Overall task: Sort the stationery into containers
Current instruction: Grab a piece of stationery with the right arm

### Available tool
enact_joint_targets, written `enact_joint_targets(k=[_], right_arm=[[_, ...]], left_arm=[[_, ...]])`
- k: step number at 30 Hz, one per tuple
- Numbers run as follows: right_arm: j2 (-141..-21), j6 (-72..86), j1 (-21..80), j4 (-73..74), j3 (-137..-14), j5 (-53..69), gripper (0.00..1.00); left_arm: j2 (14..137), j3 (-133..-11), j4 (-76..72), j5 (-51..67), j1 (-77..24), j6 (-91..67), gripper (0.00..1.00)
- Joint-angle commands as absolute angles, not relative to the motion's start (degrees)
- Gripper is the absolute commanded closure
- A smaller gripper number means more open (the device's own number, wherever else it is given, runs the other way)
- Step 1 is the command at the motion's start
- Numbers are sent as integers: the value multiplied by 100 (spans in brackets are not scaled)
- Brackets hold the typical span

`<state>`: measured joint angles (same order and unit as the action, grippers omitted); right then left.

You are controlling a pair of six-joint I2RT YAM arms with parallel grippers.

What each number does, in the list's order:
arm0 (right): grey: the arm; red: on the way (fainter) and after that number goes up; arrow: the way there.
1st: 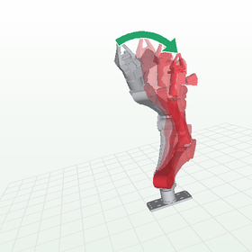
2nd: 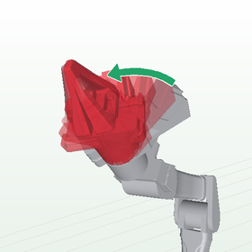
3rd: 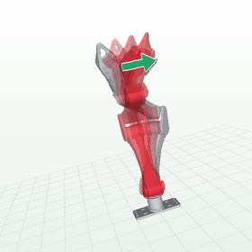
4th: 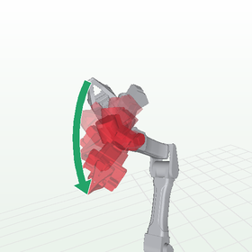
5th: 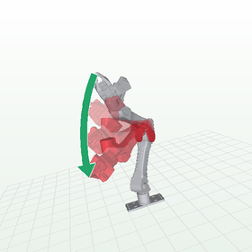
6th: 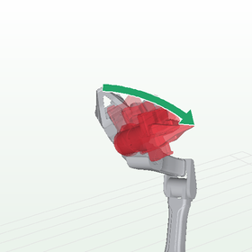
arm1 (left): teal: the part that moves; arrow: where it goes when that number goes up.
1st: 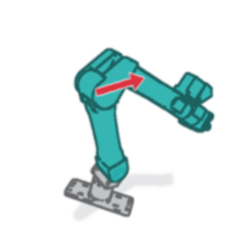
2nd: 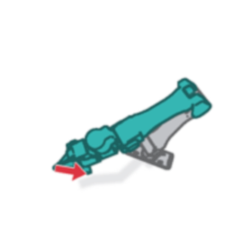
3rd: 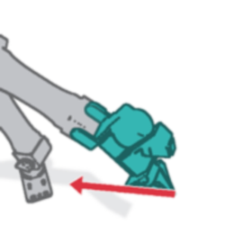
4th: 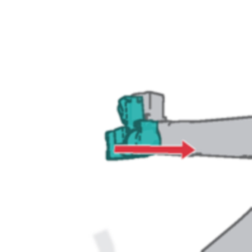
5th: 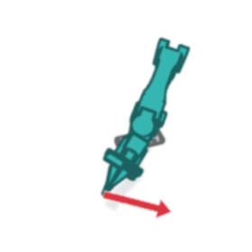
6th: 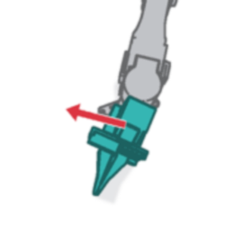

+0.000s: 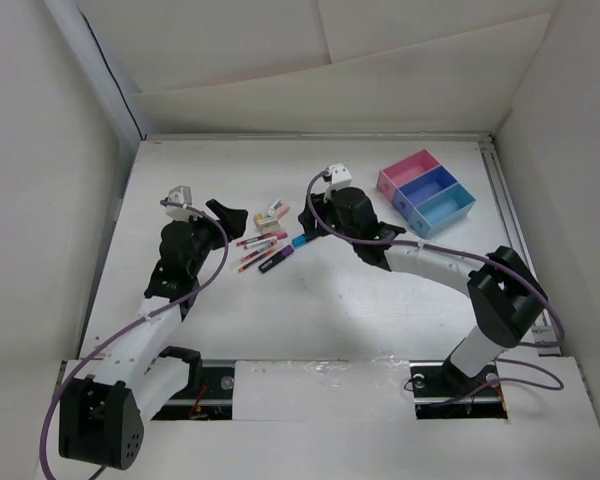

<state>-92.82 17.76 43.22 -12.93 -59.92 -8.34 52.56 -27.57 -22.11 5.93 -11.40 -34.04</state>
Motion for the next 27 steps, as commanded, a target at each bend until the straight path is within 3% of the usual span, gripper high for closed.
enact_joint_targets(k=[1,3,4,6,7,9,10,11,12,14,20,27], right_arm=[[-9404,1890,4359,-1196,-6372,-835,46],[-9553,1942,4359,-1117,-6590,-949,75],[-9606,2082,4359,-968,-6687,-1010,95],[-9746,2197,4359,-739,-7046,-1291,100],[-9921,2310,4359,-529,-7179,-1449,96],[-10150,2460,4359,-221,-7513,-1616,76],[-10351,2513,4359,-150,-7741,-1669,63],[-10467,2583,4359,-62,-7848,-1731,28],[-10590,2584,4359,34,-7997,-1784,15],[-11036,2733,4359,289,-8567,-1784,0],[-12145,2979,4359,1344,-10149,-1731,0],[-12937,3217,4465,1775,-10853,-1836,0]], left_arm=[[4940,-2794,-2251,493,-1168,-3498,23],[4773,-2795,-2197,335,-1335,-3498,23],[4720,-2743,-2197,264,-1336,-3498,23],[4632,-2681,-2303,264,-1336,-3568,23],[4580,-2681,-2303,203,-1336,-3629,23],[4527,-2681,-2241,202,-1336,-3630,23],[4526,-2681,-2241,202,-1336,-3630,23],[4526,-2681,-2241,202,-1336,-3691,23],[4526,-2620,-2241,202,-1336,-3691,23],[4526,-2619,-2241,149,-1336,-3691,23],[4526,-2619,-2241,149,-1336,-3744,23],[4403,-2619,-2188,202,-1336,-3797,23]])
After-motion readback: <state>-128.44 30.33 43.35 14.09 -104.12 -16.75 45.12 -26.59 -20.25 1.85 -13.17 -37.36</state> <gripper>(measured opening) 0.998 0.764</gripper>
